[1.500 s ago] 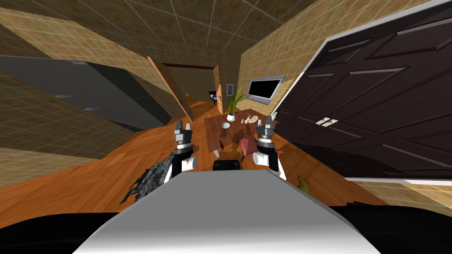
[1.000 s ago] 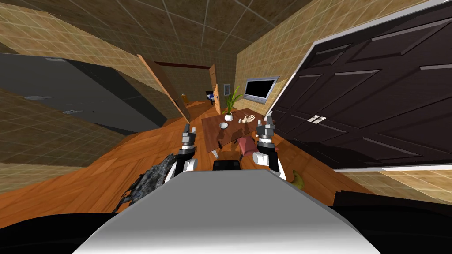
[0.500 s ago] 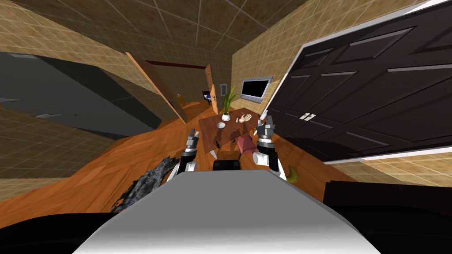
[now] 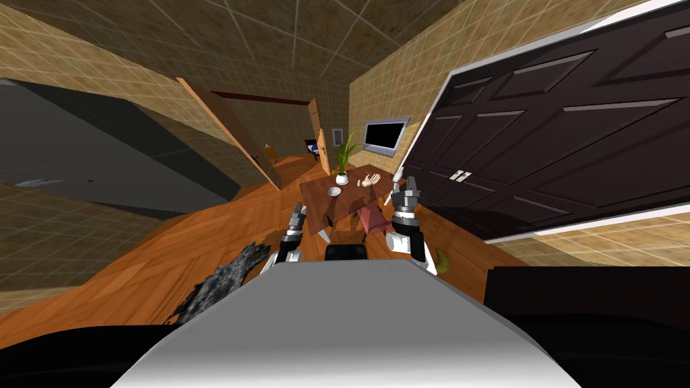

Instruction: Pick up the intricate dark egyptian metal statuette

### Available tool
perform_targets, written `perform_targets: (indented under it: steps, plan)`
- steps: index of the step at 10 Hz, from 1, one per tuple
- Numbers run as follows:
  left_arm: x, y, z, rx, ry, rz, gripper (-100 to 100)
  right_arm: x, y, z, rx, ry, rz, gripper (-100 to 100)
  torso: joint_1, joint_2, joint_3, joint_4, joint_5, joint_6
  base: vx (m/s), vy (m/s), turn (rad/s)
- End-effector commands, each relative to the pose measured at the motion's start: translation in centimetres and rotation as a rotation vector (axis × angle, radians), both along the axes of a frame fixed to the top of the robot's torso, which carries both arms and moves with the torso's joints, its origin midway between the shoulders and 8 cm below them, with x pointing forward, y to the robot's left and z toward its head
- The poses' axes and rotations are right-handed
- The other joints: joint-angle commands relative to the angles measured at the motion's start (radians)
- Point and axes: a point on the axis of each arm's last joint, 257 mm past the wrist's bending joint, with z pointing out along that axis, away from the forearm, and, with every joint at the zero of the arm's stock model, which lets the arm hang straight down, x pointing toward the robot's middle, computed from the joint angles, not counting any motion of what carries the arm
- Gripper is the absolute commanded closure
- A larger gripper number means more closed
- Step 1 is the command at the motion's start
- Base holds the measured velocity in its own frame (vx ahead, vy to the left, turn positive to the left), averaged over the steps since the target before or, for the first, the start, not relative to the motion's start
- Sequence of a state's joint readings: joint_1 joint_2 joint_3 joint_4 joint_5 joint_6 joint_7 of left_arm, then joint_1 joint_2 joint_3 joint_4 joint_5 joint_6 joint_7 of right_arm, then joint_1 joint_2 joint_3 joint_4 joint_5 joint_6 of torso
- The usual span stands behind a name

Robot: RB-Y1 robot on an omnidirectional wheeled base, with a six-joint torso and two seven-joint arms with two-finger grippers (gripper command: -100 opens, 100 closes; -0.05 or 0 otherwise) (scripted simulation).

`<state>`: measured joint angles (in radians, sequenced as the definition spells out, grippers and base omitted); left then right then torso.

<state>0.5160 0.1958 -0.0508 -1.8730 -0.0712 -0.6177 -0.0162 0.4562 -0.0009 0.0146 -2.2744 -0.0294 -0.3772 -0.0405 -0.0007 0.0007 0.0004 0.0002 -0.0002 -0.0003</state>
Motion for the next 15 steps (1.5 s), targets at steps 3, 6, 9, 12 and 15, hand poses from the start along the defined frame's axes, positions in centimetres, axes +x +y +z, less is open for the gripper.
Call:
perform_targets:
  steps: [3,6,9,12,15]
  plan:
    - [-0.1,-0.1,-3.5,0.009,0.052,-0.02,-100,0.0,0.0,0.0,0.0,0.0,0.0,0,0.0,0.0,0.0,0.0,0.0,0.0,-0.006,-0.014,-0.087]
    - [-0.4,0.2,-6.7,0.011,0.112,-0.021,-100,0.0,0.0,0.0,0.0,0.0,0.0,0,0.0,0.0,0.0,0.0,0.0,0.0,-0.005,-0.016,-0.068]
    - [-0.8,0.0,-9.9,0.014,0.16,-0.035,-100,0.0,0.0,0.0,0.0,0.0,0.0,0,0.0,0.0,0.0,0.0,0.0,0.0,-0.005,-0.015,-0.083]
    - [-1.4,0.2,-12.9,0.013,0.216,-0.035,-100,0.0,0.0,0.0,0.0,0.0,0.0,0,0.0,0.0,0.0,0.0,0.0,0.0,-0.004,-0.016,-0.052]
    - [-1.8,-0.2,-15.3,0.011,0.252,-0.047,-100,0.0,0.0,0.0,0.0,0.0,0.0,0,0.0,0.0,0.0,0.0,0.0,0.0,-0.003,-0.015,-0.061]
